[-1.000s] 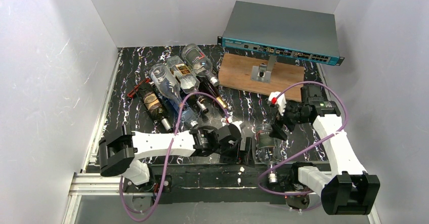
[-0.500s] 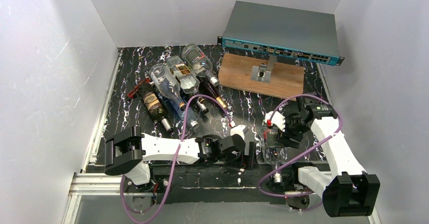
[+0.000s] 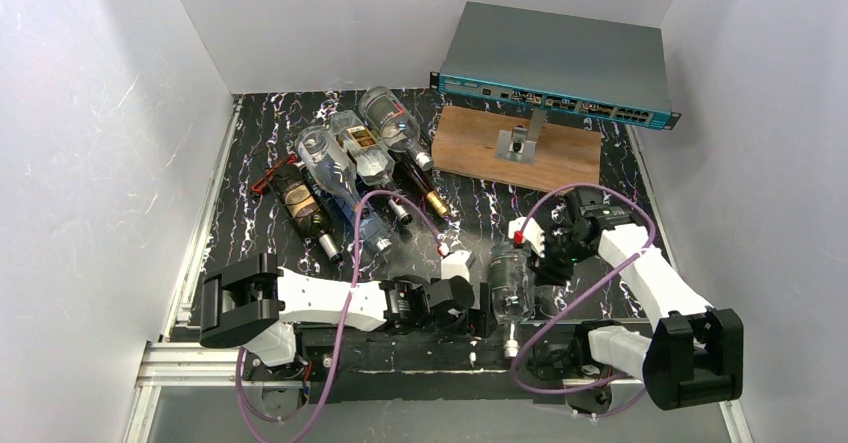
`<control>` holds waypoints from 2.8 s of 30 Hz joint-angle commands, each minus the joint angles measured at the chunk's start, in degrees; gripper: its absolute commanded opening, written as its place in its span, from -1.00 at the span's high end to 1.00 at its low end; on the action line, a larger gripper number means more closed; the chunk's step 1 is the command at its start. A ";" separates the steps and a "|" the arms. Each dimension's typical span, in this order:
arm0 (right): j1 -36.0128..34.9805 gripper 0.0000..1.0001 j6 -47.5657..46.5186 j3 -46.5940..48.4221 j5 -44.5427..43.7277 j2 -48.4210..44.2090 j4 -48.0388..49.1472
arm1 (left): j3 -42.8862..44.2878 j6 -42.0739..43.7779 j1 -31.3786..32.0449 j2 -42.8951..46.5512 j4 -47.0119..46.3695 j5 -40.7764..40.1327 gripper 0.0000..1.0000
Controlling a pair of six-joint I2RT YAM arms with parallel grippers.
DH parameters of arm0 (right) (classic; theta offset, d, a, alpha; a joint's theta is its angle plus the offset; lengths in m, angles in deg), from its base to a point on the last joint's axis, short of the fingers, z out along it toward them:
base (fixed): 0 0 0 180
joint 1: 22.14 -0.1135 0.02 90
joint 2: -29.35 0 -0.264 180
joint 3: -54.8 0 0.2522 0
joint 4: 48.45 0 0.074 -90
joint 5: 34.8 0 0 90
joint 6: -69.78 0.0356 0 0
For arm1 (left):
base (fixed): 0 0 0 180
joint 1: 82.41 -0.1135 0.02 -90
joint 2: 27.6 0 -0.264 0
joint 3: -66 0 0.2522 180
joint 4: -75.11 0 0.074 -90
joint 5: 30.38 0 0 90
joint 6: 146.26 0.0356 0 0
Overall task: Take the wine bottle off the wine rack
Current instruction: Move the wine bottle to the center of the board, then pick up the wine bottle from the center of the board, then place the wine bottle at the center of the board.
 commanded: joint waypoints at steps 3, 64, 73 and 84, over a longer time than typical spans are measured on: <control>-9.35 0.11 18.56 -0.64 3.86 0.27 15.57 | -2.53 -4.62 0.42 4.17 1.90 -3.27 -0.73; -10.91 -0.97 -1.92 2.93 30.24 8.71 17.78 | 40.46 47.23 -11.36 -7.31 62.03 10.14 1.00; -10.70 -0.94 0.24 0.30 25.24 10.65 21.08 | 45.11 48.41 -13.23 -10.12 62.95 10.13 0.99; -3.75 -0.92 -3.63 1.25 27.21 11.58 16.19 | 42.85 48.86 -14.28 -6.71 60.89 10.98 1.00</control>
